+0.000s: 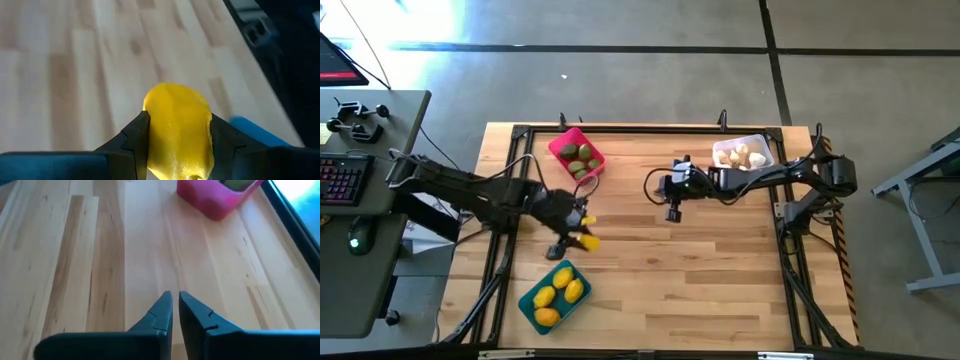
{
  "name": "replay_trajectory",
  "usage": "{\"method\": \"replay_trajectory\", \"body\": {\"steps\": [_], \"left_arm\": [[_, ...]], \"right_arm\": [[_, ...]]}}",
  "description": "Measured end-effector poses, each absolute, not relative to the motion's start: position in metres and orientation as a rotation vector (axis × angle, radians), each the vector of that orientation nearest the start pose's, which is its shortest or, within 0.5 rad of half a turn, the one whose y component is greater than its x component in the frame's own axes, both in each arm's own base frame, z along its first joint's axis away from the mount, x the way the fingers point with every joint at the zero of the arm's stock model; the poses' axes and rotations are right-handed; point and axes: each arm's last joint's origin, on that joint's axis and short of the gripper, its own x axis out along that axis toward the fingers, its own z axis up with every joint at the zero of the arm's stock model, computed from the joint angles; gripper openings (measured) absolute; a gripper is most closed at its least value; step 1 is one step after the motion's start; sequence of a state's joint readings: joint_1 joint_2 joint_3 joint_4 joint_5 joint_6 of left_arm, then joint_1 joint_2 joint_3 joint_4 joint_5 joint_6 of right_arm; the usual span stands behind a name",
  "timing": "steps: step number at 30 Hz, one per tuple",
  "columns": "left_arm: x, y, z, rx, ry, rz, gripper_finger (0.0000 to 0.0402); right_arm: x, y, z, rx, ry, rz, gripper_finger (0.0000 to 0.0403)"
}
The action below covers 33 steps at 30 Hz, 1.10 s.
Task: Sort produce into baskets
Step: Put the yellow lemon in the blue bin
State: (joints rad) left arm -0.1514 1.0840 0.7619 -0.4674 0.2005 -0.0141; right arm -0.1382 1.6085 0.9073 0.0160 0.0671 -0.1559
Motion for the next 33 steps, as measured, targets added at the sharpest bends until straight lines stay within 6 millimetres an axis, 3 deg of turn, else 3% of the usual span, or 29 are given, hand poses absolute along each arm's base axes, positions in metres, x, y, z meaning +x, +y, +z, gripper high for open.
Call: {"method": "replay_trajectory", "body": {"steps": [11, 17, 24, 33], "left_arm": [[0.177, -0.092, 0.255, -0.281, 1.141, -0.362, 0.0123], [0.168, -0.116, 0.254, -0.321, 1.179, -0.418, 0.0123], [0.176, -0.132, 0.236, -0.312, 1.287, -0.431, 0.0123], [0.196, -0.154, 0.207, -0.282, 1.362, -0.596, 0.0128]], "right_arm": [[0.321, -0.049, 0.184, -0.127, 0.720, -0.142, 0.0003], [0.321, -0.048, 0.183, -0.129, 0.721, -0.139, 0.0001], [0.321, -0.048, 0.183, -0.129, 0.721, -0.139, 0.0000], [0.321, -0.048, 0.183, -0.158, 0.724, -0.128, 0.0000]]}}
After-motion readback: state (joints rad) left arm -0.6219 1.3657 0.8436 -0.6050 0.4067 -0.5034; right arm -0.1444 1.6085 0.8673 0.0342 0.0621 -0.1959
